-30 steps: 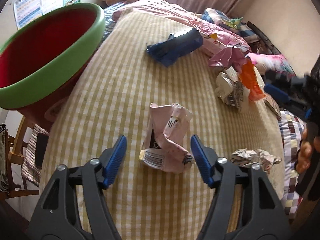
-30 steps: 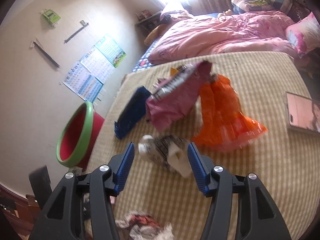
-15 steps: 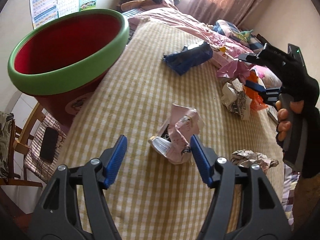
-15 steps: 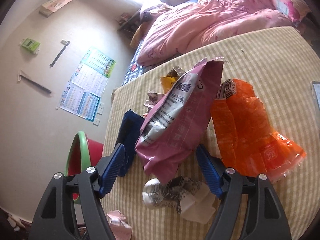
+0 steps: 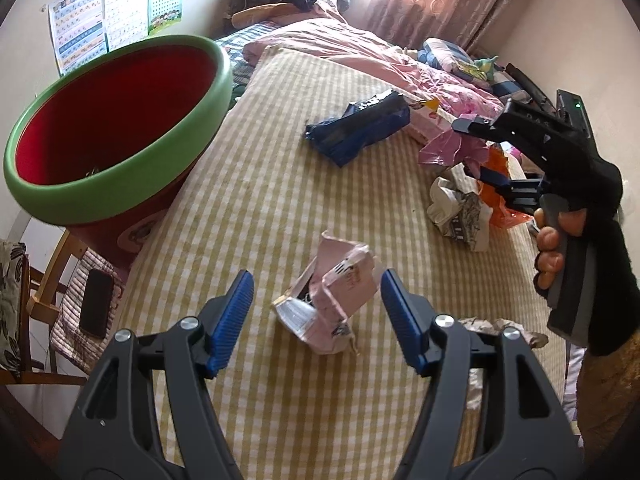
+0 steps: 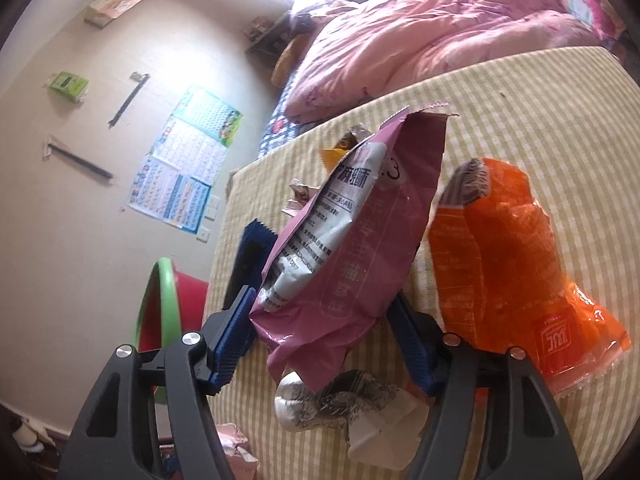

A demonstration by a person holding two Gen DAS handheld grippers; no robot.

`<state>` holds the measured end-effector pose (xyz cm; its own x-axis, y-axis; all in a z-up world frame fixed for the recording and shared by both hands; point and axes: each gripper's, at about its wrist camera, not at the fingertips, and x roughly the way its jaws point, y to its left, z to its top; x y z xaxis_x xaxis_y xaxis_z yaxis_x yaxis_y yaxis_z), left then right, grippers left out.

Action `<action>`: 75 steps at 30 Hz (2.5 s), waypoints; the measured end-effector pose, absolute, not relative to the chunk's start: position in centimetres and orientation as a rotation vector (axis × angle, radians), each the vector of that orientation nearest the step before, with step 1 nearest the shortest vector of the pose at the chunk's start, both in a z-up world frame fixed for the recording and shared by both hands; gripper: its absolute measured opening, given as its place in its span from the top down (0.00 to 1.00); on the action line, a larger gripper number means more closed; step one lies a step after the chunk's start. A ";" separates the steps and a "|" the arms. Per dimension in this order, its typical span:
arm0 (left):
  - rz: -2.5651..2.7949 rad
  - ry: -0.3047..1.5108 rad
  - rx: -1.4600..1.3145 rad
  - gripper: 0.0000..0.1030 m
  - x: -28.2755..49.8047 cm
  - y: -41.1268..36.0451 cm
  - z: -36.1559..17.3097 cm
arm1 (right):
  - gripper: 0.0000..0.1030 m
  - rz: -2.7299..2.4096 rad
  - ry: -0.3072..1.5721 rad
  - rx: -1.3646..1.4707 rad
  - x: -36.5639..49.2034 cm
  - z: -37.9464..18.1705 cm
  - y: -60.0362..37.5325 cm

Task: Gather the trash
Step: 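Grasp the pink snack bag with the right tool while the left tool grasps crumpled pink paper, then carry the pink bag and pink paper over the red bucket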

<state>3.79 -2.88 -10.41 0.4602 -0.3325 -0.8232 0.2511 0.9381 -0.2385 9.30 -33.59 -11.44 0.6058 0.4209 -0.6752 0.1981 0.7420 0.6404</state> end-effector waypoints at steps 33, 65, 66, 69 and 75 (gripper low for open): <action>-0.342 1.027 -0.091 0.59 4.8 -2.7 -10.7 | 0.37 0.340 0.805 0.477 3.3 -5.3 -26.2; -0.255 0.916 -0.152 0.59 5.9 0.5 -7.6 | 0.37 0.370 0.794 0.367 3.0 -4.6 -23.7; -0.254 0.915 -0.153 0.59 6.0 0.6 -7.5 | 0.37 0.372 0.794 0.365 3.0 -4.6 -23.6; -0.249 0.913 -0.162 0.59 6.1 0.9 -7.6 | 0.37 0.378 0.796 0.355 3.2 -4.7 -23.4; -0.251 0.910 -0.167 0.59 6.3 1.3 -7.6 | 0.37 0.377 0.800 0.352 3.6 -4.8 -22.9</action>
